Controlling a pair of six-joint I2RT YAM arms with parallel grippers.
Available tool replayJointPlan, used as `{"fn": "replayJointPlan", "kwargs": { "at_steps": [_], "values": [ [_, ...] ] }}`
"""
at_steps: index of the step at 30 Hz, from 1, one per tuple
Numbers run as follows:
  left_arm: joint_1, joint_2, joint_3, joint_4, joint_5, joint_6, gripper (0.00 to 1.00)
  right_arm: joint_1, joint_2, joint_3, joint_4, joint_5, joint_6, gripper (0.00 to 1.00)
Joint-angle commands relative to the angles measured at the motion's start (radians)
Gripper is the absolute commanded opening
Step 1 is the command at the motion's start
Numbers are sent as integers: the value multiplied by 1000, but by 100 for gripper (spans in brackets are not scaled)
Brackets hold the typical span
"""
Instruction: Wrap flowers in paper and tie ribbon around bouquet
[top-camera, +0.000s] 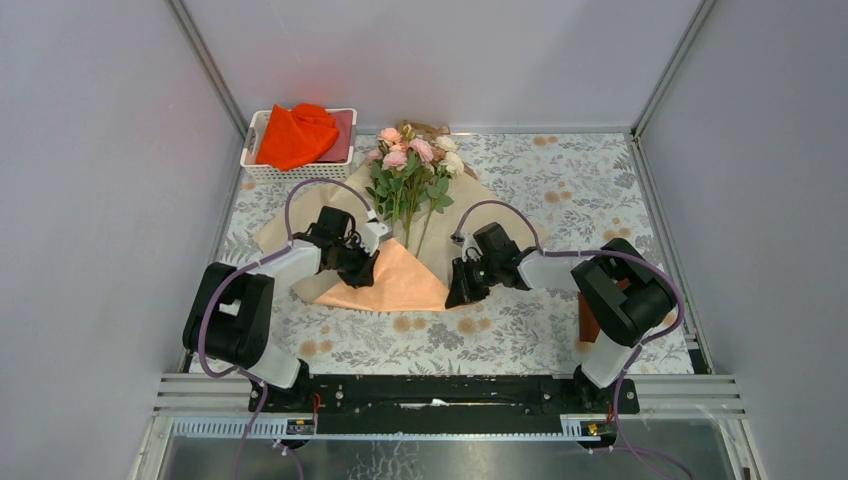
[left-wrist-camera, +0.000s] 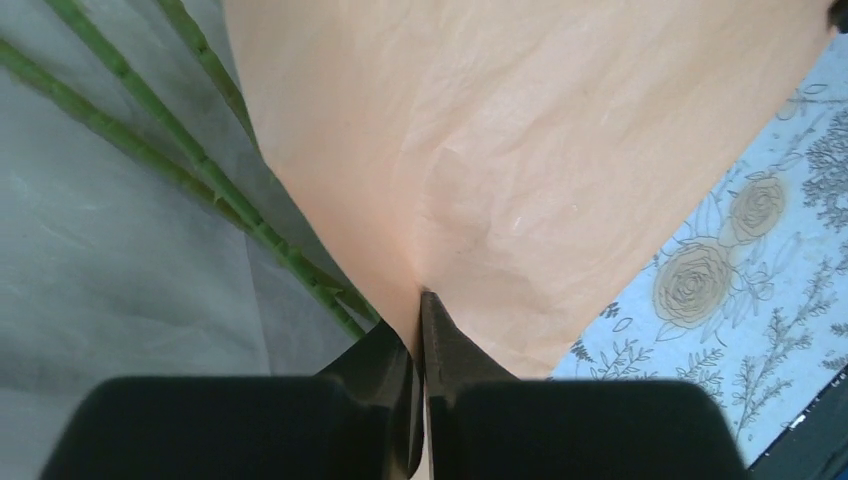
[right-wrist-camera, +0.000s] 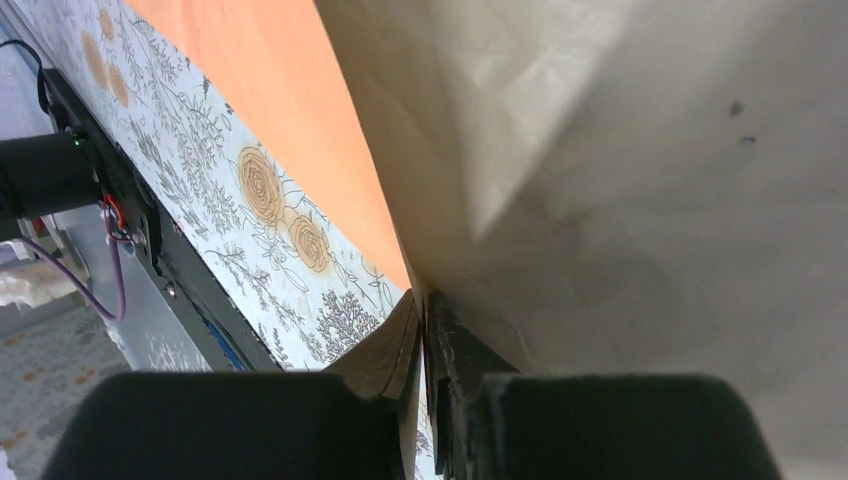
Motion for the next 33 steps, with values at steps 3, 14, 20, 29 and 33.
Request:
{"fn": "replayJointPlan", "kwargs": {
  "at_steps": [3,14,20,29,33],
  "values": [
    [10,-29,30,-7,-91,23,30,5,28,30,-91,94,75,8],
    [-76,-296,82,-341,-100,206,64,4,57,60,-132,112,130,0],
    [-156,-264,28,-352,8,258,51,4,61,57,-124,113,143,0],
    [-78,-48,49,-230,-122,250,41,3,38,43,-155,145,129,0],
    [-70,-49,-35,-276,-132,343,41,3,35,36,-161,148,125,0]
  ]
}}
